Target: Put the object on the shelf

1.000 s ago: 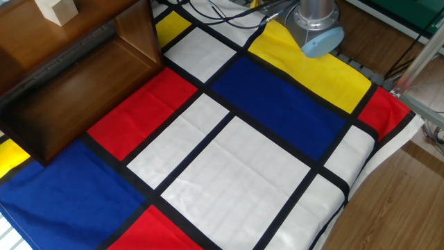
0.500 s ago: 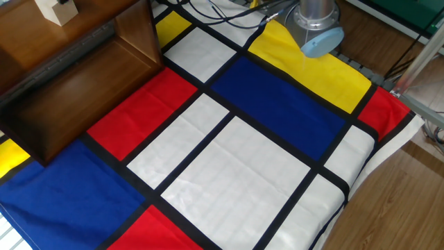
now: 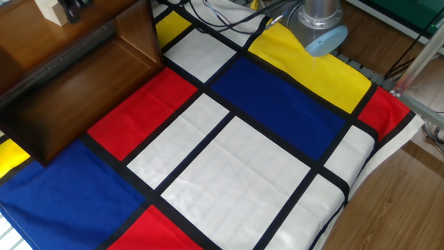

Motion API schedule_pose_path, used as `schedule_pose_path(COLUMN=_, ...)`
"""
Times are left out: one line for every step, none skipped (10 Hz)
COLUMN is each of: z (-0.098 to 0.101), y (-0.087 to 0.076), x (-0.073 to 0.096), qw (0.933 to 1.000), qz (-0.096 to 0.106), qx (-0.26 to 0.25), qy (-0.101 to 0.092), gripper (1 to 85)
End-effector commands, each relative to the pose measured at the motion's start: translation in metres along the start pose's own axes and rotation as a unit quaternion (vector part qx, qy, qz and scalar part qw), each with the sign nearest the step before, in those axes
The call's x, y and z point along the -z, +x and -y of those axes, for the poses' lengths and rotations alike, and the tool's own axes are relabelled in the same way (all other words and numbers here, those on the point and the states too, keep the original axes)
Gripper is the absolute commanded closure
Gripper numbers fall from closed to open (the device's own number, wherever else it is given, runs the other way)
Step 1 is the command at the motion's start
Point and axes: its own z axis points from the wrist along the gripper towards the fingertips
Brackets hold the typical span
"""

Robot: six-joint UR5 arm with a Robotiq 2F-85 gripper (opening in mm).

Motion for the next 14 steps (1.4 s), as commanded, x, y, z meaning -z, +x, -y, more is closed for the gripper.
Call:
schedule_pose_path(z=-0.041, y=-0.004, x=-0.020, qw=0.9997, qz=0.017, qx=-0.017, qy=-0.002, gripper=84.7)
schedule_pose_path(z=-0.050, y=-0.004, x=-0.029, qw=0.9995, qz=0.023, qx=-0.019, qy=0.003, gripper=84.7)
schedule_pose_path(z=-0.052, y=-0.002, x=-0.032, qw=0.9995, qz=0.026, qx=-0.017, qy=0.011, gripper=84.7)
schedule_pose_path(z=-0.050, y=-0.003, x=-0.033, qw=0.9994, qz=0.027, qx=-0.016, qy=0.014, gripper=84.7)
schedule_pose_path(z=-0.042, y=-0.004, x=-0.032, qw=0.9994, qz=0.025, qx=-0.006, qy=0.024, gripper=84.7)
schedule_pose_path(z=-0.041, y=-0.002, x=-0.032, qw=0.9994, qz=0.021, qx=0.008, qy=0.026, gripper=84.7)
schedule_pose_path(z=-0.041, y=-0.002, x=-0.032, qw=0.9991, qz=0.020, qx=0.025, qy=0.027, gripper=84.7)
schedule_pose_path(z=-0.044, y=-0.001, x=-0.032, qw=0.9986, qz=0.018, qx=0.044, qy=0.021, gripper=84.7)
schedule_pose_path(z=-0.046, y=-0.001, x=-0.032, qw=0.9979, qz=0.018, qx=0.060, qy=0.017, gripper=84.7)
schedule_pose_path(z=-0.049, y=0.000, x=-0.032, qw=0.9973, qz=0.017, qx=0.071, qy=0.011, gripper=84.7)
schedule_pose_path(z=-0.060, y=-0.004, x=-0.032, qw=0.9967, qz=0.025, qx=0.076, qy=-0.008, gripper=84.7)
schedule_pose_path(z=-0.070, y=-0.009, x=-0.031, qw=0.9958, qz=0.037, qx=0.079, qy=-0.027, gripper=84.7)
schedule_pose_path(z=-0.073, y=-0.013, x=-0.031, qw=0.9954, qz=0.045, qx=0.079, qy=-0.032, gripper=84.7)
schedule_pose_path(z=-0.081, y=-0.014, x=-0.030, qw=0.9946, qz=0.049, qx=0.079, qy=-0.047, gripper=84.7)
